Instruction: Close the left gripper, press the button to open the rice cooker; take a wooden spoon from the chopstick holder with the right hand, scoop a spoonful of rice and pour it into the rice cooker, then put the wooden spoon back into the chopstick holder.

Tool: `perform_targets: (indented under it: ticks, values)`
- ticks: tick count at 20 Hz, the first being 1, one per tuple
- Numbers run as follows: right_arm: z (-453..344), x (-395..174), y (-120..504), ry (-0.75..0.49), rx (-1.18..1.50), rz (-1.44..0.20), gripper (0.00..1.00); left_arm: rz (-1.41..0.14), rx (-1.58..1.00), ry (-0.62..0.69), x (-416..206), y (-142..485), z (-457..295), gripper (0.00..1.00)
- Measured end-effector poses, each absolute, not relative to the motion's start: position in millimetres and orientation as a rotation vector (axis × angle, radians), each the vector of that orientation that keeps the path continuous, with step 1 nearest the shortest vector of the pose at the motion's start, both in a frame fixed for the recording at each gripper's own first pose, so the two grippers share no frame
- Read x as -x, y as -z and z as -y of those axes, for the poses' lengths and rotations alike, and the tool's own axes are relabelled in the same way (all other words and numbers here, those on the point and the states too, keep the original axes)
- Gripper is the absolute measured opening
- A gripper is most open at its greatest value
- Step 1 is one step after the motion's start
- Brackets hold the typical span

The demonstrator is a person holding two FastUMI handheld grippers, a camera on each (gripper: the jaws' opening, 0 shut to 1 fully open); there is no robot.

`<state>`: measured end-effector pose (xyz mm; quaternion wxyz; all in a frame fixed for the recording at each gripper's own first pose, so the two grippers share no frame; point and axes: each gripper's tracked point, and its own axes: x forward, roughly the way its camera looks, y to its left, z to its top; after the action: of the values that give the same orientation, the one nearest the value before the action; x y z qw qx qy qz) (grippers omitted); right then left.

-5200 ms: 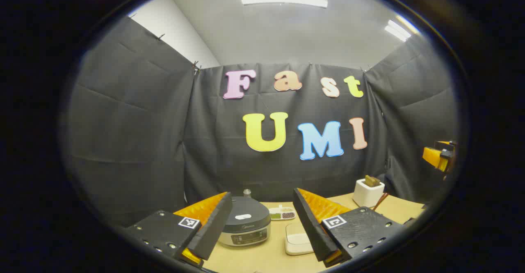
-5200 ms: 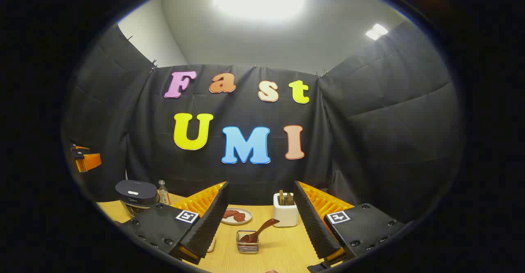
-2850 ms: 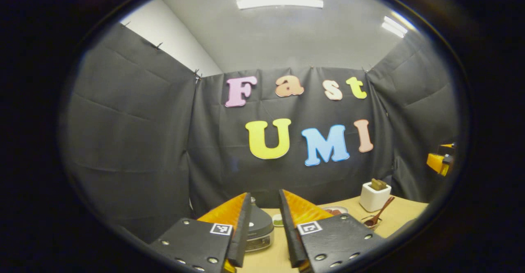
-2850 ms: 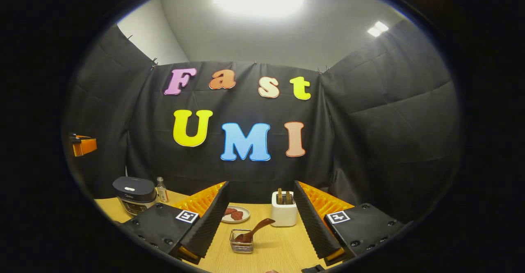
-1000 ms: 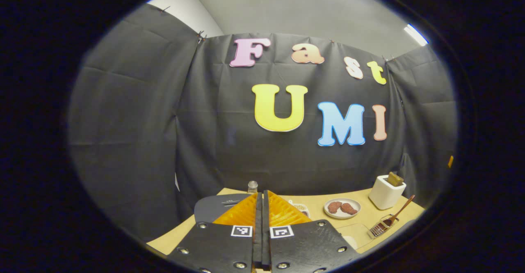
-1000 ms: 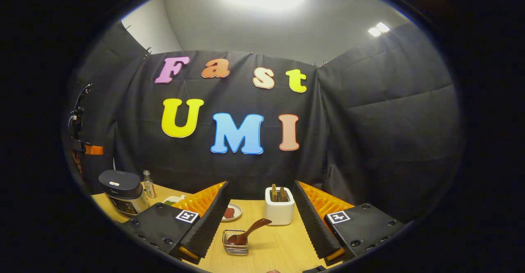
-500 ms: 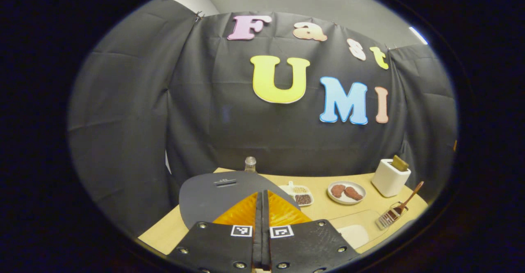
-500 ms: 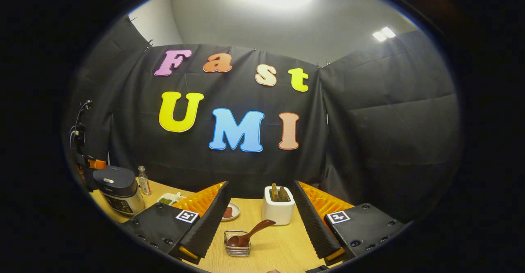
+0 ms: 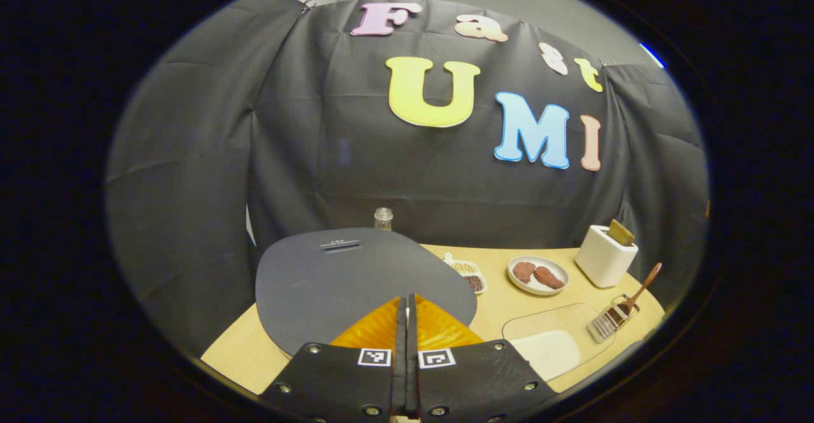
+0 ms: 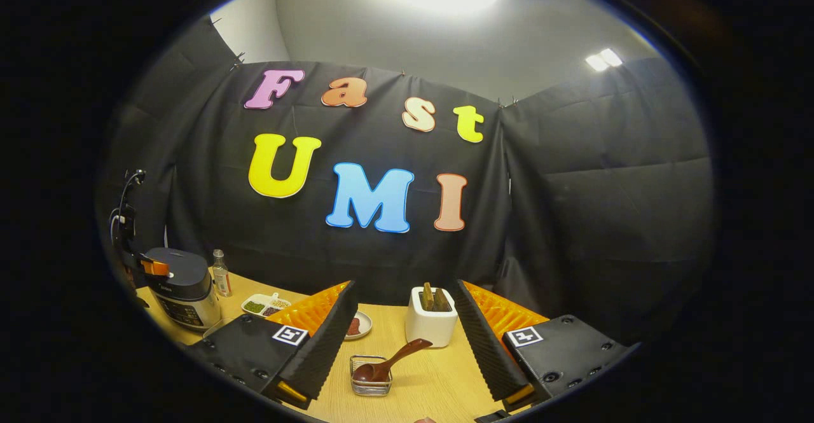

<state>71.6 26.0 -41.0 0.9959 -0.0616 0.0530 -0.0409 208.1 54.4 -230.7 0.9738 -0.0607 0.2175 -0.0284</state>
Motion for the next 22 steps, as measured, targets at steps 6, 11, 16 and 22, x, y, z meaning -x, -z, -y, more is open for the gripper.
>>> perform_targets:
  ticks: [6,11,16,22]
  values:
    - [-28.8,-71.6,43.8,0.077,0.125,-0.112,0.98,-0.451,0.098,0.061,-201.6,238.6,-53.9,0.0]
    - [-30.4,-71.7,42.2,0.067,0.129,-0.11,0.98,-0.465,0.059,0.034,-200.9,243.6,-52.5,0.02]
    - [-34.6,-74.0,38.3,0.041,0.131,-0.1,0.98,-0.458,0.163,-0.002,-199.9,242.1,-55.7,0.02]
    - [-32.0,-73.3,34.2,0.032,0.125,-0.083,0.98,-0.425,0.149,-0.008,-206.7,218.6,-58.5,0.02]
